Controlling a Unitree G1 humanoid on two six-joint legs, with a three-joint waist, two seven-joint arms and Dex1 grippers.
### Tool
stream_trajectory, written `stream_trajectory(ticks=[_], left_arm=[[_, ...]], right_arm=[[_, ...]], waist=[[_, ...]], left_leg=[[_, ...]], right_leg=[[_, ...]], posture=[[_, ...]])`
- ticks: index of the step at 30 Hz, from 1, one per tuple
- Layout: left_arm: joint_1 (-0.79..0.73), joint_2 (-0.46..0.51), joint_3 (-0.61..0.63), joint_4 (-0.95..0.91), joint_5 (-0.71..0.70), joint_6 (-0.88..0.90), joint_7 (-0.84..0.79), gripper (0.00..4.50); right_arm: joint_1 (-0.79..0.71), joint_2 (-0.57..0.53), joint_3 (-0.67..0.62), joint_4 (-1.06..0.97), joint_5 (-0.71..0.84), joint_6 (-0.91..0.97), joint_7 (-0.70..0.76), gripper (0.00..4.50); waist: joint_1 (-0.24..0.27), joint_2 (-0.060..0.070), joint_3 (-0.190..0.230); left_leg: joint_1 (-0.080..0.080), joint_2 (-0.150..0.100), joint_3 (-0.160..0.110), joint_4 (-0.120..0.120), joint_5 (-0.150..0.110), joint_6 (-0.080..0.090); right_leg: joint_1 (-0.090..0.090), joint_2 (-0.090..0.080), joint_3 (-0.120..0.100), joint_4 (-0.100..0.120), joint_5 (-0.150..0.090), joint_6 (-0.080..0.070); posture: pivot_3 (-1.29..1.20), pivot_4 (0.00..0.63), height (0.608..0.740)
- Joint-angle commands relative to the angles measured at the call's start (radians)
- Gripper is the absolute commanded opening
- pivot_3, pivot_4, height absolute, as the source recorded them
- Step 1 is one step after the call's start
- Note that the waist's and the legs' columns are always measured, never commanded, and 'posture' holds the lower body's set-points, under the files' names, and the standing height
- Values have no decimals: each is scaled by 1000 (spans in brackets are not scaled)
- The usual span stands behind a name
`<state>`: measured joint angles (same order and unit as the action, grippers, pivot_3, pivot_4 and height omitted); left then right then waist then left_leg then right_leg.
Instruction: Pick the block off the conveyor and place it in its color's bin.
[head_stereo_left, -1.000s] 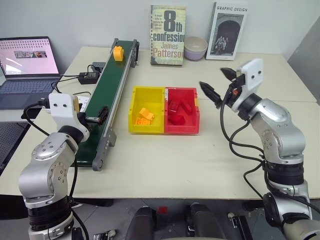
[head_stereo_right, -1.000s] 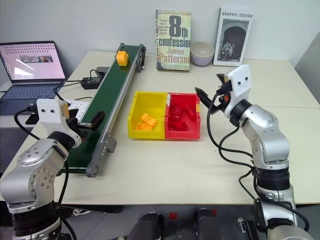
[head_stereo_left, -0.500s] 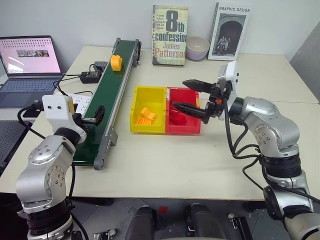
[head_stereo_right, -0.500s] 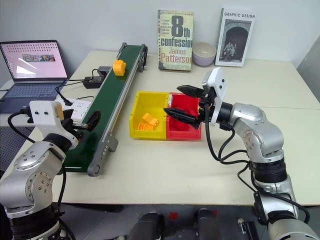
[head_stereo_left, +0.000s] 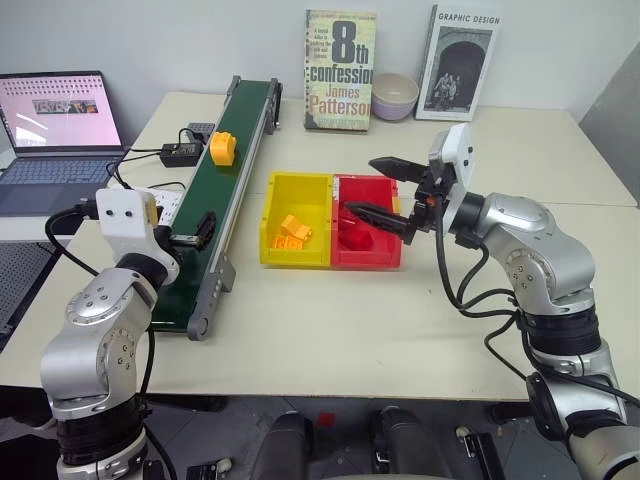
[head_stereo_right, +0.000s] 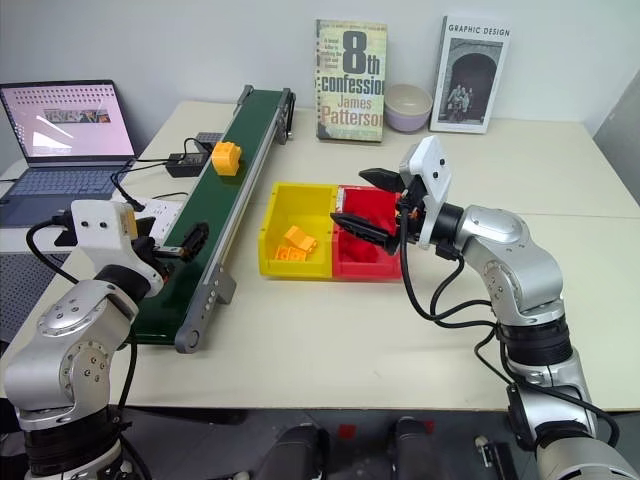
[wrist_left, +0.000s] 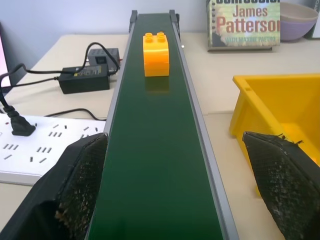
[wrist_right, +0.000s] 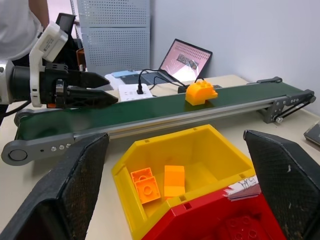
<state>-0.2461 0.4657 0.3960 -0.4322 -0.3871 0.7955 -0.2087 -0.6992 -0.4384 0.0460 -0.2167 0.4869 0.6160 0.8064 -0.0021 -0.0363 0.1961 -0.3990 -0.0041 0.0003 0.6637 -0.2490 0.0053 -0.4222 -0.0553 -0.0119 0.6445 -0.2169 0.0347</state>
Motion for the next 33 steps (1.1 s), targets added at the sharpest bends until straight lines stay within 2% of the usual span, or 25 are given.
stream_trajectory(ticks=[1,12,33], left_arm=[[7,9,-8,-15,10,-23,0,4487],[43,-14,-3,-17,15,-48,12,4487],[38,-10,-28,50,39,-27,14,4487]], right_arm=[[4,-19,-4,-82,58,21,40,4500],[22,-45,-11,-167,219,128,106,4500],[26,-87,3,-202,260,158,125,4500]], waist=[[0,0,0],[0,0,0],[1,0,0]], left_leg=[[0,0,0,0,0,0],[0,1,-1,0,0,0],[0,1,0,0,0,0]], right_leg=[[0,0,0,0,0,0],[0,-1,0,0,0,0],[0,-1,0,-1,0,-1]], posture=[[0,150,740],[0,150,740],[0,150,740]])
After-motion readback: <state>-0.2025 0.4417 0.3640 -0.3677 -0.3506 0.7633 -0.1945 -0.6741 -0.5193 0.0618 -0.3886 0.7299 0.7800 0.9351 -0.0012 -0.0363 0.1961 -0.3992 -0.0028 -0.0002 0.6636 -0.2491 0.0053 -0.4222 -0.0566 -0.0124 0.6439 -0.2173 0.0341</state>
